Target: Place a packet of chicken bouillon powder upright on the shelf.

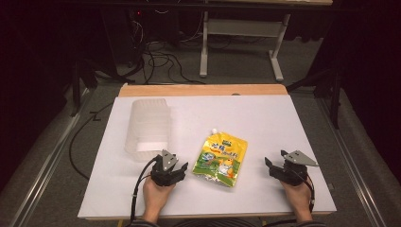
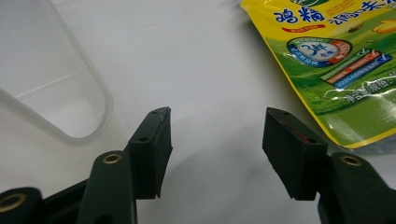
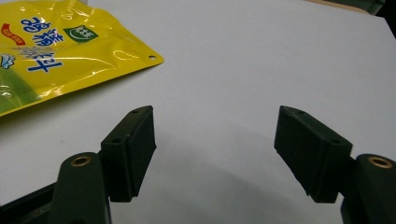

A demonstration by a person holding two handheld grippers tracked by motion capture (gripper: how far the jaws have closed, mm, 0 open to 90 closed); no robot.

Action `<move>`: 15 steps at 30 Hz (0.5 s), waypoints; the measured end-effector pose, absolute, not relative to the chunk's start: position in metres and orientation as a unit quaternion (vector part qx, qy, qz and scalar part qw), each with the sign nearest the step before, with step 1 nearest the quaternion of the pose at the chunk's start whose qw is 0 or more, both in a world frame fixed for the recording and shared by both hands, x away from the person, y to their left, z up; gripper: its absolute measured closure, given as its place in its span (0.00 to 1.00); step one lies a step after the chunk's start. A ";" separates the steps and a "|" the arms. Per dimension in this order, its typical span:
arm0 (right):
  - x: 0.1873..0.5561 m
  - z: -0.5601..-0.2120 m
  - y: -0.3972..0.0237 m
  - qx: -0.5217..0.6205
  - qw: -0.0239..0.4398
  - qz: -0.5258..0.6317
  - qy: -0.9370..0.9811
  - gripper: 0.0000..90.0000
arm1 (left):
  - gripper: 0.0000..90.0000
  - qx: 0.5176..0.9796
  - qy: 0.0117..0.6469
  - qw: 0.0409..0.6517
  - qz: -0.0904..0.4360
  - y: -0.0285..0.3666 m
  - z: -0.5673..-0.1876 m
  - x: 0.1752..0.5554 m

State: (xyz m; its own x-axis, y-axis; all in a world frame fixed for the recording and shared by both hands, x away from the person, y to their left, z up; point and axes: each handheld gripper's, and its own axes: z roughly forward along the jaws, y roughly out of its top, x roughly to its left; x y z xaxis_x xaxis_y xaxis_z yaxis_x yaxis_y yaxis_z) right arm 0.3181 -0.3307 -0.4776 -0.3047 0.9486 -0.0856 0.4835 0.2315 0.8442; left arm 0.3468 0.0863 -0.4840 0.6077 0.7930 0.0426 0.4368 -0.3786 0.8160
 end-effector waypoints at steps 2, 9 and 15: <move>0.318 -0.478 -0.331 0.498 0.316 0.369 0.718 0.33 | 0.48 0.801 0.384 0.404 0.219 0.086 -0.484 0.347; 0.318 -0.477 -0.331 0.496 0.317 0.367 0.721 0.33 | 0.47 0.802 0.383 0.403 0.220 0.086 -0.484 0.347; 0.318 -0.478 -0.331 0.496 0.317 0.370 0.719 0.33 | 0.48 0.802 0.383 0.403 0.218 0.086 -0.484 0.347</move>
State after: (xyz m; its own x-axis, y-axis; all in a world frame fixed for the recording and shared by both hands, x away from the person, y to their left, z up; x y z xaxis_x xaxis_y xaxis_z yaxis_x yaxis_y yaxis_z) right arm 0.3176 -0.3310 -0.4776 -0.3079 0.9472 -0.0894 0.4780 0.2352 0.8463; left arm 0.3471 0.0862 -0.4841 0.6120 0.7898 0.0416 0.4373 -0.3818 0.8142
